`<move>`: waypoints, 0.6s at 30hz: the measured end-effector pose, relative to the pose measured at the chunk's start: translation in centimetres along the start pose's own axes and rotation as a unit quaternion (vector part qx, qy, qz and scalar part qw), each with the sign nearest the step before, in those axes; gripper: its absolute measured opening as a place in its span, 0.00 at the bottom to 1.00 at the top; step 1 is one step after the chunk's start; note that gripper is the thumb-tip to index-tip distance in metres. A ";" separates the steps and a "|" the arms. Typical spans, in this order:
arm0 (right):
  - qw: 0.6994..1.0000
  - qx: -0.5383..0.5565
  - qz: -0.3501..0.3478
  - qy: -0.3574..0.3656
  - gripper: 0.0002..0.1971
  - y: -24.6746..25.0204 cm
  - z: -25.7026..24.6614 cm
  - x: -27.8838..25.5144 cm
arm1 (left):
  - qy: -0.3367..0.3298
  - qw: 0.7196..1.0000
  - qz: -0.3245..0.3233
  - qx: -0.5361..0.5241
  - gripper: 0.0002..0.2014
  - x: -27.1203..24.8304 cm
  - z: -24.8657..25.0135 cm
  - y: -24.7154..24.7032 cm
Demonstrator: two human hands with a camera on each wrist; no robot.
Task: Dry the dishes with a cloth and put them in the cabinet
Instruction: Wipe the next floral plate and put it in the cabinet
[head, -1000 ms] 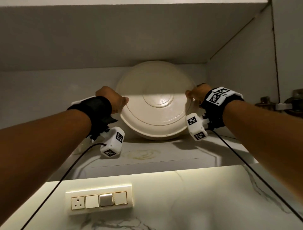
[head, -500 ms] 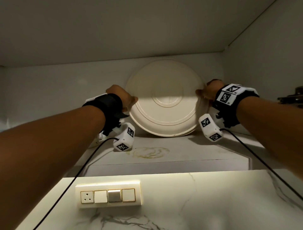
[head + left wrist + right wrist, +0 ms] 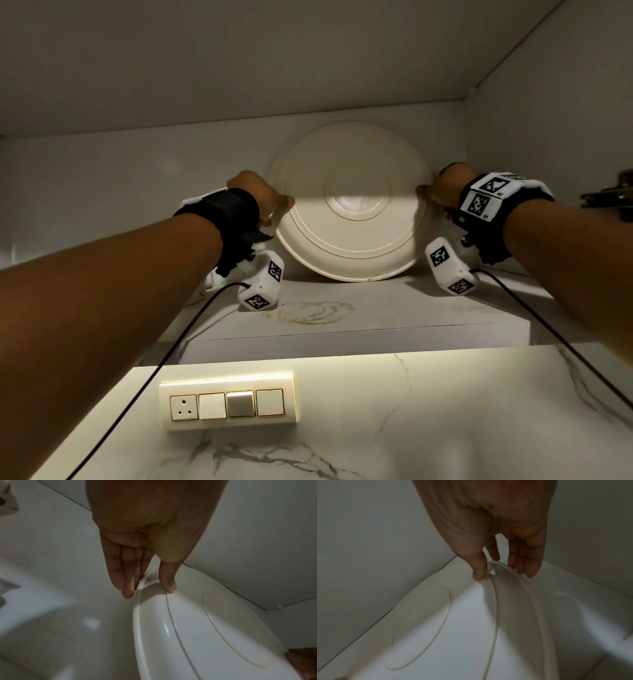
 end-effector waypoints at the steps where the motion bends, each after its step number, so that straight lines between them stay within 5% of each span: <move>1: 1.000 0.011 0.003 0.004 0.21 0.1 0.0 -0.1 | 0.004 1.000 -0.001 0.014 0.16 0.1 -0.1 0.0; 18: 0.999 0.007 0.011 0.043 0.26 2.2 -2.3 -3.1 | -0.031 0.994 -0.036 0.104 0.22 -1.8 0.2 0.0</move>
Point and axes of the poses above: each hand's wrist, its own x-axis towards the middle knuckle, its own y-axis out of the back of the hand, z = x × y, the point moved 9 cm from there along x, towards the middle knuckle, and after that the axes turned 13 degrees about y, right-handed, at the moved point
